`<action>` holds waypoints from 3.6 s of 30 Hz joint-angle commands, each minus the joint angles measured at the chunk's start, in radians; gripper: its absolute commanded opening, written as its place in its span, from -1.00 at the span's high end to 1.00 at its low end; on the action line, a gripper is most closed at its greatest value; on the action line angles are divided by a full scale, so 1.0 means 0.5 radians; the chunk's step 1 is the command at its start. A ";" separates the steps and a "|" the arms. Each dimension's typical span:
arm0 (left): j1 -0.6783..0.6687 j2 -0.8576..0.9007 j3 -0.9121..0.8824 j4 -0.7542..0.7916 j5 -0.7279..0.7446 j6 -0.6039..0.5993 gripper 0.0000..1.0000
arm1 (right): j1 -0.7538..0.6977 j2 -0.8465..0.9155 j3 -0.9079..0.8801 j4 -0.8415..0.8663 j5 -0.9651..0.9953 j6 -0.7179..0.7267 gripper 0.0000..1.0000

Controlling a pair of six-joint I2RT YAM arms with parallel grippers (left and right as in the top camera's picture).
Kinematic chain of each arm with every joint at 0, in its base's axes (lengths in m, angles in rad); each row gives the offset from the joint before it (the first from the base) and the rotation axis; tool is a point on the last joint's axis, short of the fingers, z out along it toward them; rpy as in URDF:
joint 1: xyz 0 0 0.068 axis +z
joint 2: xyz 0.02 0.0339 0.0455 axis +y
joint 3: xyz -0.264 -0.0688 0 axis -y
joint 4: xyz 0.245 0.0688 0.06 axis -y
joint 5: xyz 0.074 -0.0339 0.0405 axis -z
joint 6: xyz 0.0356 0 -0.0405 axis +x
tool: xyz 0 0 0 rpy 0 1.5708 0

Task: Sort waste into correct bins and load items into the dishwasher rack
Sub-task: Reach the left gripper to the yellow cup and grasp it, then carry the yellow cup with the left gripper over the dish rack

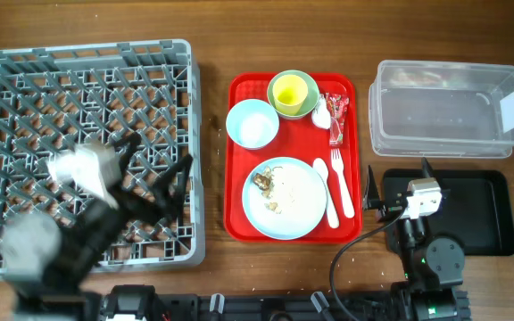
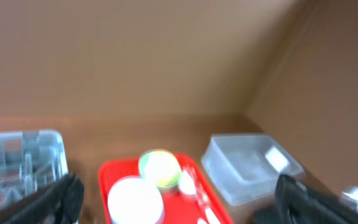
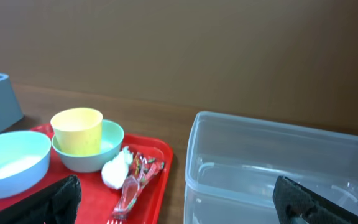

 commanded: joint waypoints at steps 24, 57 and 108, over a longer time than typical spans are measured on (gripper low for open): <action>-1.418 2.828 1.356 0.090 -1.191 0.256 -0.76 | 0.001 -0.007 -0.002 0.013 -0.020 -0.018 -1.00; -1.098 2.306 1.357 0.117 -1.184 -0.387 0.92 | 0.001 -0.007 -0.002 0.013 -0.021 -0.018 -1.00; 1.303 2.605 1.837 -1.572 0.431 -0.105 -0.30 | 0.001 -0.007 -0.002 0.013 -0.020 -0.019 -1.00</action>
